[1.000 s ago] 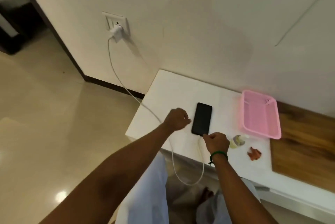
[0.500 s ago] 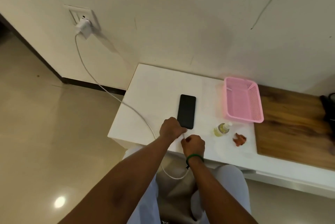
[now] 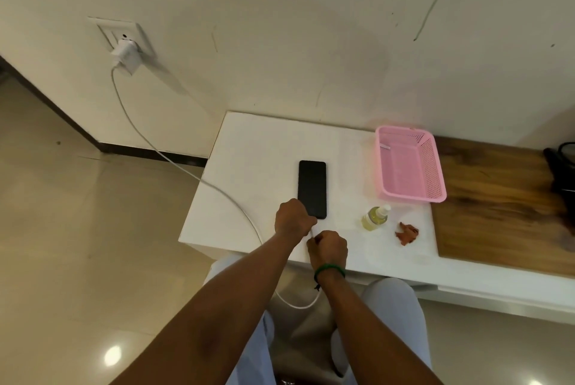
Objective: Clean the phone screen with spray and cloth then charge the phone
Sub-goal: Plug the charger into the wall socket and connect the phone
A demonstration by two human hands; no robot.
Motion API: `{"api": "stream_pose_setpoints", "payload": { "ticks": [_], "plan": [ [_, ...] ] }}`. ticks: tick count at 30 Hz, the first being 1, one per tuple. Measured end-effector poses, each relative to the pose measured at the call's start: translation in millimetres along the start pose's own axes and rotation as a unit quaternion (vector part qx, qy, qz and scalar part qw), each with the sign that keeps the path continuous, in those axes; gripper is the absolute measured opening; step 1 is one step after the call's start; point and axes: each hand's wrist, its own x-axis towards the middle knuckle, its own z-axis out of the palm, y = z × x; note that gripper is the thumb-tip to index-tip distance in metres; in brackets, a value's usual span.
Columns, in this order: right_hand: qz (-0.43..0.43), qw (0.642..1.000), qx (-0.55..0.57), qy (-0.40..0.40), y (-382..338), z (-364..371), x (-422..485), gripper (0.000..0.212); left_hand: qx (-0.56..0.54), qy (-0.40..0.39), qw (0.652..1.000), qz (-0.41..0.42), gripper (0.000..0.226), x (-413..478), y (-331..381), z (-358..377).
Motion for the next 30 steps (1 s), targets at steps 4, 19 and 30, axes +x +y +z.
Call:
{"api": "stream_pose_setpoints", "payload": {
  "ticks": [4, 19, 30],
  "plan": [
    [0.006, 1.000, 0.013, 0.007, -0.3, 0.8, 2.4, 0.023, -0.005, -0.003, 1.000, -0.008, 0.037, 1.5, 0.1, -0.5],
    [0.014, 1.000, 0.016, 0.004, 0.3, -2.5, -2.0, 0.021, 0.007, -0.004, 1.000, -0.020, 0.037, 6.1, 1.8, 0.5],
    [-0.010, 1.000, -0.012, 0.003, -0.2, -3.5, 0.2, 0.024, -0.027, -0.041, 0.999, -0.015, 0.034, -1.1, -0.2, -11.2]
  ]
}}
